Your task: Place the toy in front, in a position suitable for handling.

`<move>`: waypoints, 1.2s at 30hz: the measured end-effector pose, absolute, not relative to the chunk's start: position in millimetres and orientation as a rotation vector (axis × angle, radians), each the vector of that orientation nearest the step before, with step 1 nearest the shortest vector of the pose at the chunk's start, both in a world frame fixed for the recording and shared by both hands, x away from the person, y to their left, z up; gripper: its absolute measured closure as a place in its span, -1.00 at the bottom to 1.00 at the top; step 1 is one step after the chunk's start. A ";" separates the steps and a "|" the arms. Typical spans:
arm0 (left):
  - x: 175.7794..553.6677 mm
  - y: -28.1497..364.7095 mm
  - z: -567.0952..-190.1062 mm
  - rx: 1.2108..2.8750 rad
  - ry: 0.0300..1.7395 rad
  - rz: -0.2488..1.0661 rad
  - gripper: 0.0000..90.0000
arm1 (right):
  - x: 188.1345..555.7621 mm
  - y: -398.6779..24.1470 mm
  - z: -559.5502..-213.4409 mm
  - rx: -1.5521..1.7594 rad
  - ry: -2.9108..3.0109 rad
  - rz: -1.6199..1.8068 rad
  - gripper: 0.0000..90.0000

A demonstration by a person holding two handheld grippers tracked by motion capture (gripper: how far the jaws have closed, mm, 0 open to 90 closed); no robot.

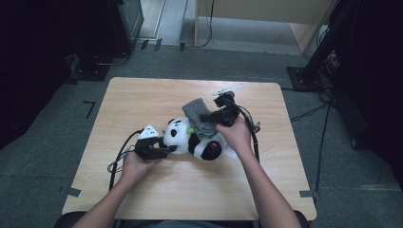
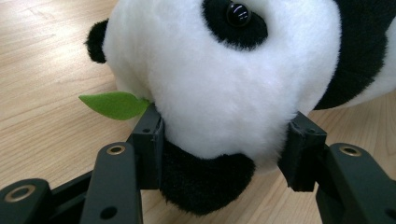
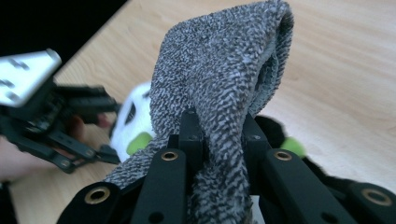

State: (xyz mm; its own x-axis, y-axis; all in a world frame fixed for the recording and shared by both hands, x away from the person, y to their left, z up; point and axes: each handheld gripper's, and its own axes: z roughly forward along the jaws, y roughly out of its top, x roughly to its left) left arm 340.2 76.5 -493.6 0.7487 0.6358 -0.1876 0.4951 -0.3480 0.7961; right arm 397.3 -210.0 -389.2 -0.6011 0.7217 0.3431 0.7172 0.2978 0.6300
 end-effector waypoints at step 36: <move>342.4 75.7 -493.2 2.020 0.874 0.165 0.01 | 381.9 -313.2 -421.7 1.674 2.096 1.320 0.75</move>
State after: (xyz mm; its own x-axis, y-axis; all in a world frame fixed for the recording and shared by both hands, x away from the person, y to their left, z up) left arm 342.4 75.7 -493.2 0.7409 0.6381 -0.2097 0.5179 -0.3440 0.7832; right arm 381.9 -313.2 -421.7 -0.3649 0.8475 0.3856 0.7136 -0.0114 0.7004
